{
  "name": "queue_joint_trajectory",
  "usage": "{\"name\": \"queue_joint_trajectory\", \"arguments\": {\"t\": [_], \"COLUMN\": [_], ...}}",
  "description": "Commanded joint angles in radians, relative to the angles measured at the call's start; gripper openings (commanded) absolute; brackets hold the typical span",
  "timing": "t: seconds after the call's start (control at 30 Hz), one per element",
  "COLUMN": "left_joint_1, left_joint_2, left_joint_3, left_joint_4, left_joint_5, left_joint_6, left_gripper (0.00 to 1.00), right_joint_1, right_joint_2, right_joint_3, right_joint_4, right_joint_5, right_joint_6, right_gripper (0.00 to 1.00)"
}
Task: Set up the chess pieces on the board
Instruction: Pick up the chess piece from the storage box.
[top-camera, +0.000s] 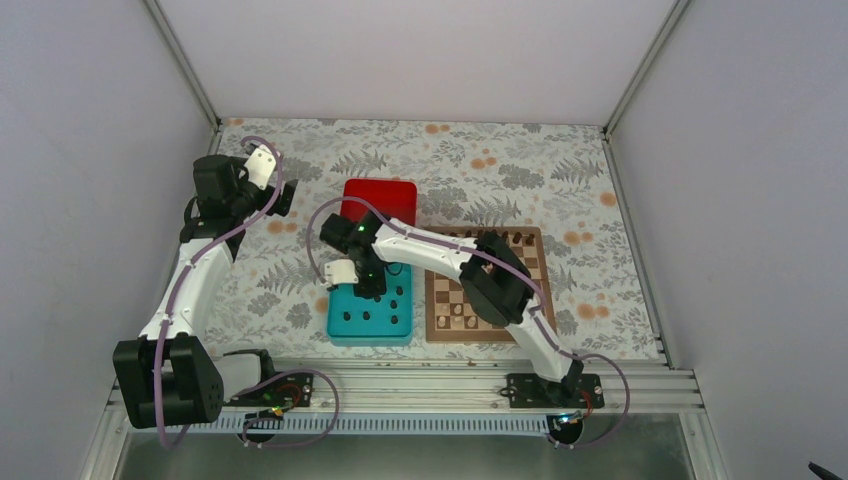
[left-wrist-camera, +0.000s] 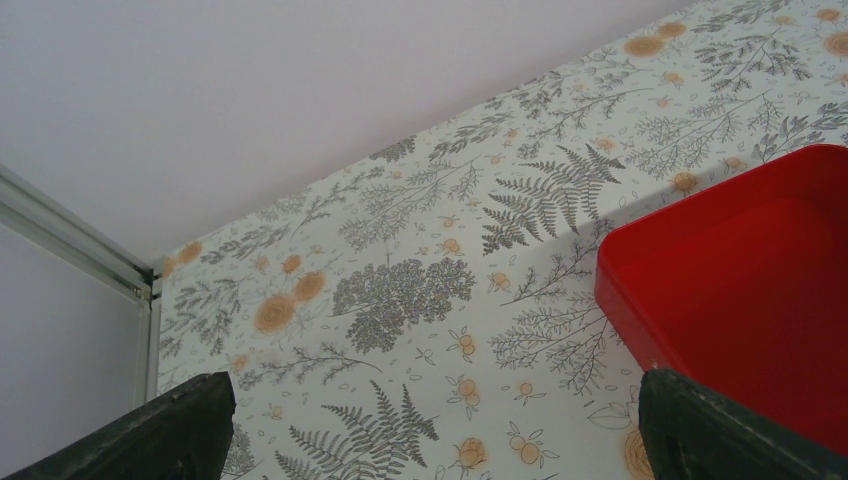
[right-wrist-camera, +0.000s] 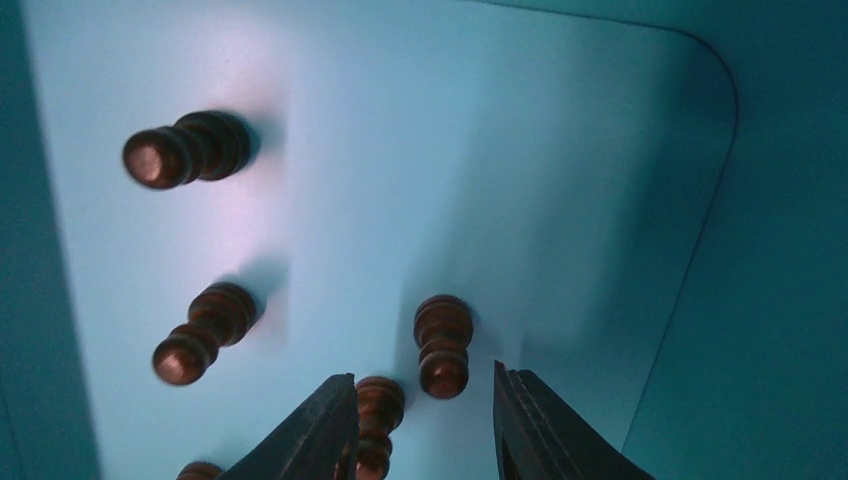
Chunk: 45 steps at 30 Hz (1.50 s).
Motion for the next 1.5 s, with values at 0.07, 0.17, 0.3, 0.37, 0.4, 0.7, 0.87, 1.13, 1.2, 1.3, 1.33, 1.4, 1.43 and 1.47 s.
{"name": "queue_joint_trajectory", "arguments": {"t": [0.07,0.17,0.3,0.37,0.4,0.7,0.87,1.13,1.2,1.3,1.33,1.4,1.43,1.47], "left_joint_1": [0.005,0.005,0.005,0.005,0.005,0.007,0.007,0.006,0.007,0.007,0.006,0.007,0.007,0.007], "left_joint_2": [0.001,-0.001,0.001,0.003,0.004,0.004,0.003,0.006,0.006,0.006,0.006,0.008,0.009,0.011], "left_joint_3": [-0.007,-0.008,-0.01,-0.008,-0.008,-0.006,-0.005,-0.004,-0.004,-0.004,-0.004,-0.003,-0.002,-0.001], "left_joint_4": [0.004,0.004,0.003,0.002,0.003,0.002,0.003,0.002,0.002,0.002,0.002,0.004,0.003,0.004], "left_joint_5": [0.016,0.019,0.021,0.023,0.022,0.019,0.014,0.016,0.016,0.016,0.016,0.017,0.017,0.017], "left_joint_6": [0.003,0.003,0.004,0.005,0.005,0.002,0.001,0.0,0.0,0.0,0.0,0.0,0.0,0.0], "left_gripper": [1.0,1.0,1.0,1.0,1.0,1.0,1.0,1.0,1.0,1.0,1.0,1.0,1.0,1.0], "right_joint_1": [0.007,0.007,0.006,0.006,0.006,0.004,-0.014,-0.159,-0.216,-0.311,-0.345,-0.412,-0.439,-0.457], "right_joint_2": [0.05,0.056,0.06,0.062,0.061,0.047,-0.033,-0.242,-0.298,-0.384,-0.404,-0.438,-0.447,-0.453], "right_joint_3": [0.056,0.059,0.06,0.062,0.061,0.059,0.072,0.046,0.005,-0.088,-0.125,-0.195,-0.228,-0.256], "right_joint_4": [0.013,0.031,0.027,0.021,0.02,0.012,-0.01,-0.054,-0.053,-0.031,-0.023,0.009,0.021,0.029], "right_joint_5": [0.013,0.02,0.018,0.015,0.015,0.003,-0.011,-0.009,-0.01,-0.013,-0.019,-0.036,-0.048,-0.059], "right_joint_6": [-0.018,-0.016,-0.017,-0.017,-0.015,-0.01,-0.001,0.021,0.02,0.012,0.008,-0.001,-0.005,-0.008], "right_gripper": [0.37,0.37,0.3,0.24,0.21,0.1,0.05,0.04,0.04,0.04,0.05,0.05,0.05,0.05]}}
